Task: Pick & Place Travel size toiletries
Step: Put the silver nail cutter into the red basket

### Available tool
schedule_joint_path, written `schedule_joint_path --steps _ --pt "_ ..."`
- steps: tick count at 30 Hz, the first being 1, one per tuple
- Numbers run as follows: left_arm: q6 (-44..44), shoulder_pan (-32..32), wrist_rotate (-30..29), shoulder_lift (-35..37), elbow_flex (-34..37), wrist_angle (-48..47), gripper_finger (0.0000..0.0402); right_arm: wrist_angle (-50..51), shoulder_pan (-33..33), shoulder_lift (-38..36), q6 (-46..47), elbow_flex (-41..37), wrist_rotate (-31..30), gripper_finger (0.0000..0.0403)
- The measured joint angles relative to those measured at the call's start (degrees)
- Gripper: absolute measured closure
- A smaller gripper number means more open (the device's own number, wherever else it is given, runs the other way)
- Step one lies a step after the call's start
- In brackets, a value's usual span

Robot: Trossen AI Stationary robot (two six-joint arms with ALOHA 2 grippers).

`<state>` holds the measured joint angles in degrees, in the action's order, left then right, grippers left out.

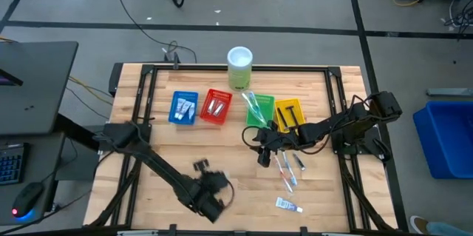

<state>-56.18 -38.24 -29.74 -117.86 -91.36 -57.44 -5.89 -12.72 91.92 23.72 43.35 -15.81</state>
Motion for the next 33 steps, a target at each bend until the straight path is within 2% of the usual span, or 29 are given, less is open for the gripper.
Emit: schedule_joint_path --steps 8,12,15,21,26,29,33 --pt "-9.5 6.9 -10.9 8.5 -0.1 -20.5 0.0344 -0.1 -0.1 0.0 0.0 0.0 0.0 0.0227" --pt "-8.7 12.7 -12.9 9.9 0.0 -24.9 0.0345 -0.9 -0.1 0.0 -0.1 0.0 0.0 0.0231" --pt "-1.9 17.7 -13.2 11.4 2.1 -23.6 0.0345 -0.8 -0.1 0.0 -0.2 0.0 0.0 0.0235" --pt "11.1 29.8 -9.9 15.5 10.4 -13.3 0.0345 -1.6 -0.1 0.0 -0.2 0.0 0.0 0.0242" --pt "23.2 39.8 -2.2 20.2 22.3 12.3 0.0345 -2.0 -0.1 0.0 -0.2 0.0 0.0 0.0249" --pt "28.5 45.3 3.1 20.7 28.3 28.1 0.0345 -2.1 -0.1 0.0 -0.2 0.0 0.0 0.0253" --pt "29.5 50.6 7.4 20.1 32.1 34.8 0.0344 -1.9 -0.1 0.0 -0.2 0.0 0.0 0.0257"
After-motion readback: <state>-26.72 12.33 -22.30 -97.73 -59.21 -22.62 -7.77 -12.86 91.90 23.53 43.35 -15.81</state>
